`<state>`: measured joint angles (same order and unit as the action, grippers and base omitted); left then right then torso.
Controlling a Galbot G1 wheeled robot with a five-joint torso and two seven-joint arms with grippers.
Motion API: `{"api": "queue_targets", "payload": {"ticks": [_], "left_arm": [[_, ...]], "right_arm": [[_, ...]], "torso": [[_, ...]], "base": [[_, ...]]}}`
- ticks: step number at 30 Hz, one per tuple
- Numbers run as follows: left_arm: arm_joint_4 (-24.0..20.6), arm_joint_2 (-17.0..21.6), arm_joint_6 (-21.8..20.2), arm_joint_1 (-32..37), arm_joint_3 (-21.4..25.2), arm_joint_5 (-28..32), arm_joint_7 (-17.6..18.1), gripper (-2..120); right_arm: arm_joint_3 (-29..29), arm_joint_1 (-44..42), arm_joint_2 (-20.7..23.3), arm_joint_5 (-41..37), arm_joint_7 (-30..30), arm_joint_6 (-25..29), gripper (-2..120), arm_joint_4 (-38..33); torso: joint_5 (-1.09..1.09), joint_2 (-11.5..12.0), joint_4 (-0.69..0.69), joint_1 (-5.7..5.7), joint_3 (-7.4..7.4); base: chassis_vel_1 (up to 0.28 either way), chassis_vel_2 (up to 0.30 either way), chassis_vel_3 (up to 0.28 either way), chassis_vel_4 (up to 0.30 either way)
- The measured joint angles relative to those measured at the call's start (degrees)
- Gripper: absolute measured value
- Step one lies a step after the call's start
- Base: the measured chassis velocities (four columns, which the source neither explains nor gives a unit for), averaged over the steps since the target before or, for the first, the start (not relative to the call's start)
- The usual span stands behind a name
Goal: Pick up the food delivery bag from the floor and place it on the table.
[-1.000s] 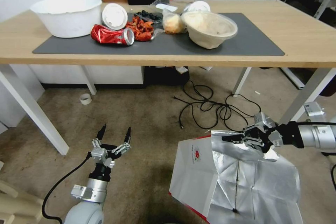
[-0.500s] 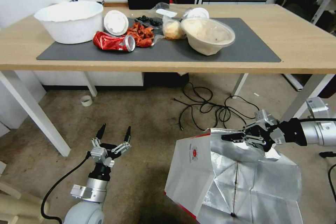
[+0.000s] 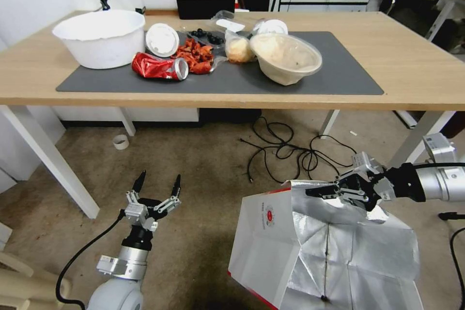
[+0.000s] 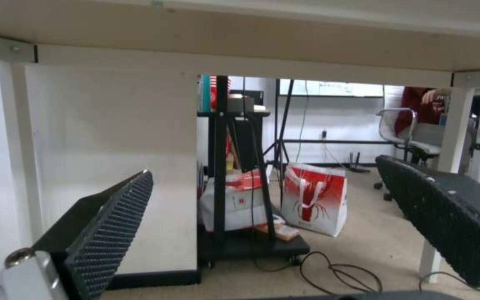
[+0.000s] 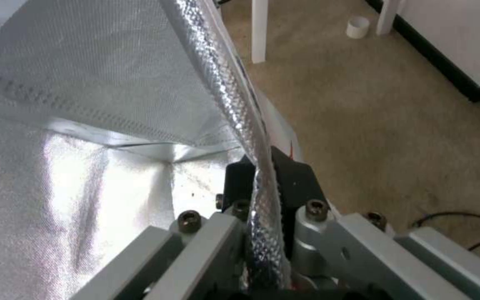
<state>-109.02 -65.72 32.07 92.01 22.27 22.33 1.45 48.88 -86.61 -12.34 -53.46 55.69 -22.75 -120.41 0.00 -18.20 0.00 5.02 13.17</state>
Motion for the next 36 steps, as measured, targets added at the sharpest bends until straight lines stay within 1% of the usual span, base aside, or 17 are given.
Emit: {"api": "queue_targets", "payload": {"ticks": [6,13,15,17,23,25,36], "left_arm": [[0.1,0.1,0.0,-0.1,0.0,0.1,0.0,100],[0.1,0.2,0.0,-0.2,0.0,0.1,0.0,100],[0.1,0.2,0.0,-0.3,0.0,0.1,0.0,100],[0.1,0.2,0.0,-0.3,0.0,0.1,0.0,100],[0.0,0.2,0.0,-0.3,0.1,0.2,0.1,100],[-0.1,0.2,0.0,-0.2,0.1,0.2,0.1,100],[-0.8,0.2,0.0,0.3,0.3,0.1,0.0,100]], "right_arm": [[0.0,0.0,0.1,-0.1,0.1,0.0,0,0.0],[0.0,0.0,0.3,-0.1,0.3,0.1,0,0.0],[0.0,0.0,0.3,-0.1,0.3,0.1,0,0.0],[0.0,0.1,0.4,-0.2,0.3,0.1,0,-0.1],[0.2,0.0,0.5,-0.4,0.3,0.1,0,-0.4],[0.2,0.0,0.6,-0.6,0.4,0.1,0,-0.4],[0.7,-0.1,0.6,-0.7,0.6,0.1,0,-0.8]], "torso": [[0.0,-1.2,0.0,0.4,0.83],[0.0,-3.1,0.0,0.93,2.19],[0.0,-3.3,0.0,0.99,2.3],[0.0,-4.0,0.0,1.22,2.8],[0.0,-5.1,0.0,1.62,3.53],[0.0,-5.8,0.0,1.85,4.0],[0.0,-8.1,0.0,2.66,5.46]], "base": [[0.0,0.0,0.0,0.0],[0.0,0.0,0.0,0.0],[0.0,0.0,0.0,0.0],[0.0,0.0,0.0,0.0],[0.0,0.0,0.0,0.0],[0.0,0.0,0.0,0.0],[0.0,0.0,0.0,0.0]]}}
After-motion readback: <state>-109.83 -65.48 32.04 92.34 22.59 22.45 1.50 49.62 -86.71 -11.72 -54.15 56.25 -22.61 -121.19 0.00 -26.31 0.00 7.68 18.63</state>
